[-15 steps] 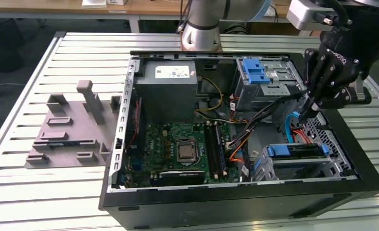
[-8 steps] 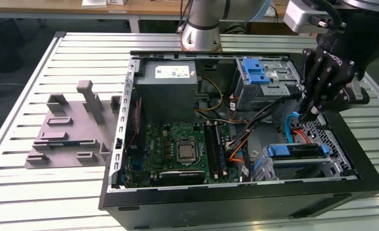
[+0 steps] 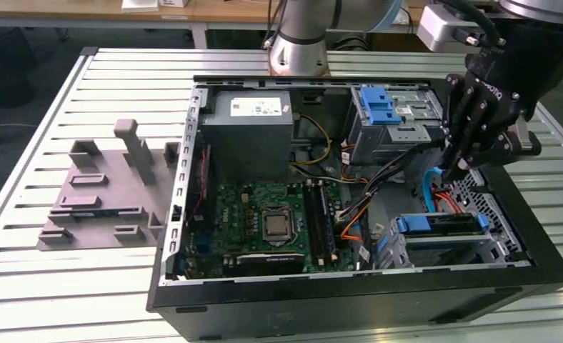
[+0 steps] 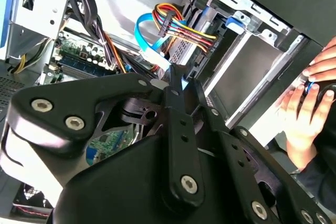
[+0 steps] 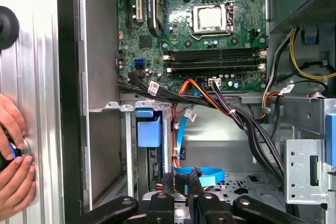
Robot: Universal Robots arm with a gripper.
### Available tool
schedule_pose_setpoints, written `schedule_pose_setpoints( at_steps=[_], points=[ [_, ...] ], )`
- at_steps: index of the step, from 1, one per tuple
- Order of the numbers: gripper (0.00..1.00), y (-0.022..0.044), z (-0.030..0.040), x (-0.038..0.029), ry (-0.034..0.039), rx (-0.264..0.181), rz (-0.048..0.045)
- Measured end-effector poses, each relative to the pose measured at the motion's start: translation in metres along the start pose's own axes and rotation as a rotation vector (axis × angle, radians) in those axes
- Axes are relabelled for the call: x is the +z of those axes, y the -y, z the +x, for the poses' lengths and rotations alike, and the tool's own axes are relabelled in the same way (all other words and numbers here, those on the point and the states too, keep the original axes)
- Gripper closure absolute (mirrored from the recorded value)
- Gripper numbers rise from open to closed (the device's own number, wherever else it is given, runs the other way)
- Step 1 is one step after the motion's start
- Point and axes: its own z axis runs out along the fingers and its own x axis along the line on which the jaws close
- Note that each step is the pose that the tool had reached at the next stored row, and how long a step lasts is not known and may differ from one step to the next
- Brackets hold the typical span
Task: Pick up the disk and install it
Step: 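Insert the second disk wire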
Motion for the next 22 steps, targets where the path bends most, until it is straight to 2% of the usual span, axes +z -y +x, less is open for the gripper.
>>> schedule_pose_setpoints(
  at_steps=[5, 9, 11, 22],
  points=[
    [0.75, -0.0001, -0.0004, -0.0055, -0.0033, 0.0, 0.0001],
    [0.75, -0.0002, -0.0035, -0.006, -0.008, 0.0, 0.0004],
    [0.75, -0.0003, -0.0046, -0.0045, -0.0112, 0.0, 0.0006],
    [0.77, -0.0005, -0.0068, 0.01, -0.0136, 0.0, 0.0007]
  ],
)
